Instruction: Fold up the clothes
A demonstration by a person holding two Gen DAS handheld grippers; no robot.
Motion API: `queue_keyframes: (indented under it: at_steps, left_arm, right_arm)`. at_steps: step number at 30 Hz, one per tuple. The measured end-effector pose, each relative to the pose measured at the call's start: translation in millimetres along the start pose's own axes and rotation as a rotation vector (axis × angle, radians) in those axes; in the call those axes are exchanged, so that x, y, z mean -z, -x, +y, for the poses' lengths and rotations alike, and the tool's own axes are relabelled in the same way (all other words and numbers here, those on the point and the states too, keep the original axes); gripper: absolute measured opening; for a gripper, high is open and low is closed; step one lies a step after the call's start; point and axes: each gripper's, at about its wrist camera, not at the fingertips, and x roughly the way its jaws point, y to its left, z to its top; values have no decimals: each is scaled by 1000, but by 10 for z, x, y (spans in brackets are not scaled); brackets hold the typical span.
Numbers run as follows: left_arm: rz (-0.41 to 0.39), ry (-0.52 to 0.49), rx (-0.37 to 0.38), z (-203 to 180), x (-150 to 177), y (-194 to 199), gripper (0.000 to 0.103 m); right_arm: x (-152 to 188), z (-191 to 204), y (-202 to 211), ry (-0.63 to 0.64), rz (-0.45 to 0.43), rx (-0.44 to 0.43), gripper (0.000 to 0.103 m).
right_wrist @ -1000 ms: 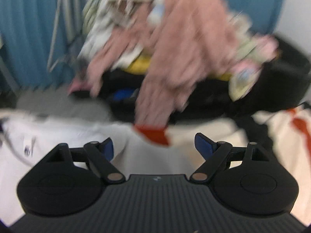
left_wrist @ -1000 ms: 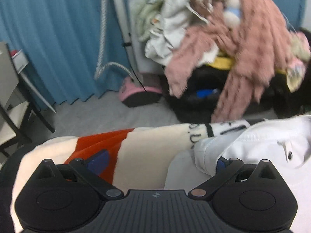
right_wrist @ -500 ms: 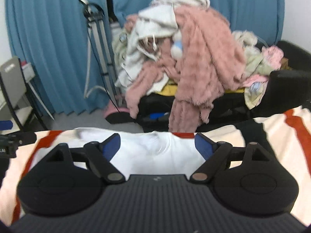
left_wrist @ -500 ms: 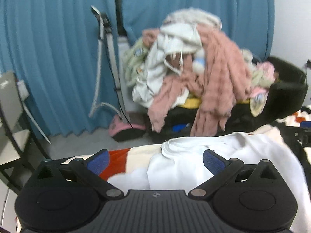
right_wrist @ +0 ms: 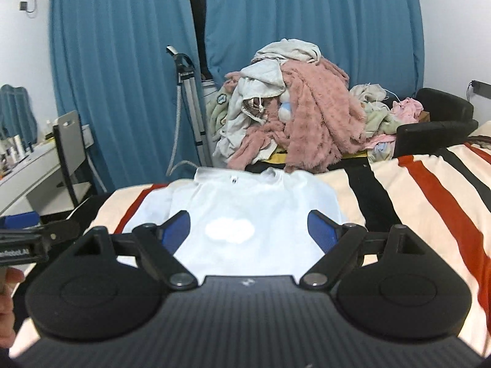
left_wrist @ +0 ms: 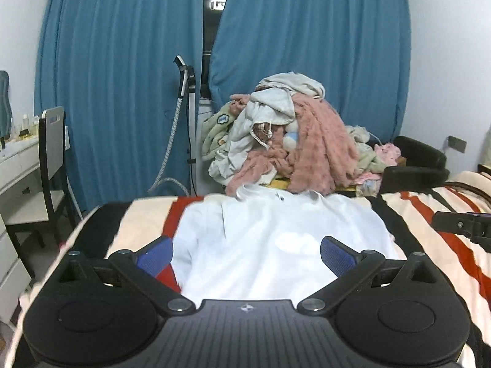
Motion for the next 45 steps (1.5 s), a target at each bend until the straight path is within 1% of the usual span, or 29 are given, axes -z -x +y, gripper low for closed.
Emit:
queue_keyframes:
  at_steps: [2,5,8,10,15,17,20,21,23,25,28,29,30,32,34,38,41,43,45]
  left_arm:
    - [-6,6,2,-22,222,212,103]
    - [-41,20,-19,22,550,306,103]
    - [-62,13,-53,69,724,291,103]
    - [-80,-16,-60,72,759,273,103]
    - [-68,18,-26,122,789,189,103]
    - [-53,42,-13,141,816,106,103]
    - [-15,63,-14,163,838,-45,103]
    - [-4,68,-14,166,847,-75,103]
    - [14,77,-12,169,864,-137,103]
    - [25,75,-11,153,880,-187,103]
    - [41,77,-16,138,884,-276,103]
    - [48,72,-23,131,869,-331,103]
    - [55,62,-25,127,843,-398,103]
    - [73,50,-22,137,777,-566,103]
    - [94,58,-33,197,702,-769,103]
    - [156,146,-83,422,631,-1271,103]
    - [182,236,-123,668,628,-1675,103]
    - [183,305,-145,851,618,-1921,101]
    - [171,379,-151,1032,584,-2131,100]
  right_arm:
    - [194,-15,159,-21,-15,1,85]
    - [525,-57,269,-41,-42,-6,84]
    - [824,-73,278,-42,-57,-4,84]
    - [970,-91,255,-48,-67,-14,84]
    - [1058,-55,145,-15,-88,-12,84]
    - [1057,-81,112,-37,-106,-5,84]
    - [1101,-95,70,-74,-99,-2,84]
    - [1113,-100,51,-81,-92,-2,74]
    - [1137,-87,26,-78,-83,7,64]
    - [1156,-71,6,-75,-78,9,64]
    - [1167,-56,-21,-81,-73,-16,65]
    - [1175,-54,-30,-84,-68,-16,69]
    - [1185,-53,-39,-87,-62,-12,77]
    - [1205,-50,-58,-94,-50,-3,84]
    - [1227,-62,-84,-110,-31,-10,84]
    - [1268,-96,-150,-137,-8,0,84]
    - [1291,-142,-249,-161,9,9,84]
    - [1304,-170,-321,-178,18,12,84]
    - [1315,-199,-402,-196,20,11,84]
